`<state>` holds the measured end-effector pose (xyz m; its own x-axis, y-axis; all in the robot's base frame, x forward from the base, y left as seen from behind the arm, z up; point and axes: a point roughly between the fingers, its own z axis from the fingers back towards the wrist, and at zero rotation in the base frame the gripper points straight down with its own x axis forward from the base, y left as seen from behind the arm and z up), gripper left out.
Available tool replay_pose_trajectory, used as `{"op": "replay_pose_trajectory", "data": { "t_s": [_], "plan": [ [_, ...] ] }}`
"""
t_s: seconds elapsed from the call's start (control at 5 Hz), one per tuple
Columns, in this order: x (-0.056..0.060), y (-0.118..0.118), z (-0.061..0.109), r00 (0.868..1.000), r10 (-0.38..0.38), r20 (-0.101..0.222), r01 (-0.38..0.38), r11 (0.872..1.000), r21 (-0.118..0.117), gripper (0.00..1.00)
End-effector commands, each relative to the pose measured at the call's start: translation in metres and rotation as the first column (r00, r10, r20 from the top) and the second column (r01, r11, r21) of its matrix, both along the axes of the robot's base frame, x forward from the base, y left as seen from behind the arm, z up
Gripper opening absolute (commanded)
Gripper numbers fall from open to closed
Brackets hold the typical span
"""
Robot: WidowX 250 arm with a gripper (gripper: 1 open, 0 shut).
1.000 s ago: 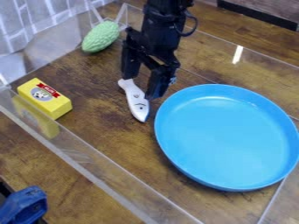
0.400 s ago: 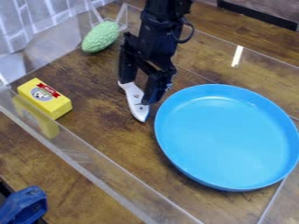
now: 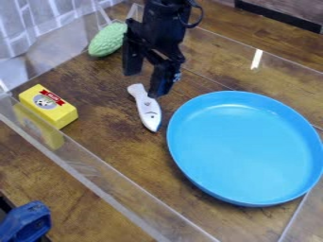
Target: Remove the white object from inside the blue tray and put it on the table
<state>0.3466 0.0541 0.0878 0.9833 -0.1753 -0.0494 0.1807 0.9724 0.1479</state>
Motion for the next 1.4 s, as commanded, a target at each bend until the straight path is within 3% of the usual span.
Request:
{"op": "replay_pose_trajectory", "data": {
  "t_s": [0.0,0.4,1.2],
  "plan": [
    [0.000,0.017,0.037,0.995,0.026,0.099,-0.027,1.000,0.015,1.00],
    [0.000,0.034,0.042,0.992,0.032,0.124,-0.034,0.999,0.019,1.00],
    [0.019,0.049,0.032,0.978,0.024,0.205,-0.029,0.999,0.021,1.00]
  ]
}}
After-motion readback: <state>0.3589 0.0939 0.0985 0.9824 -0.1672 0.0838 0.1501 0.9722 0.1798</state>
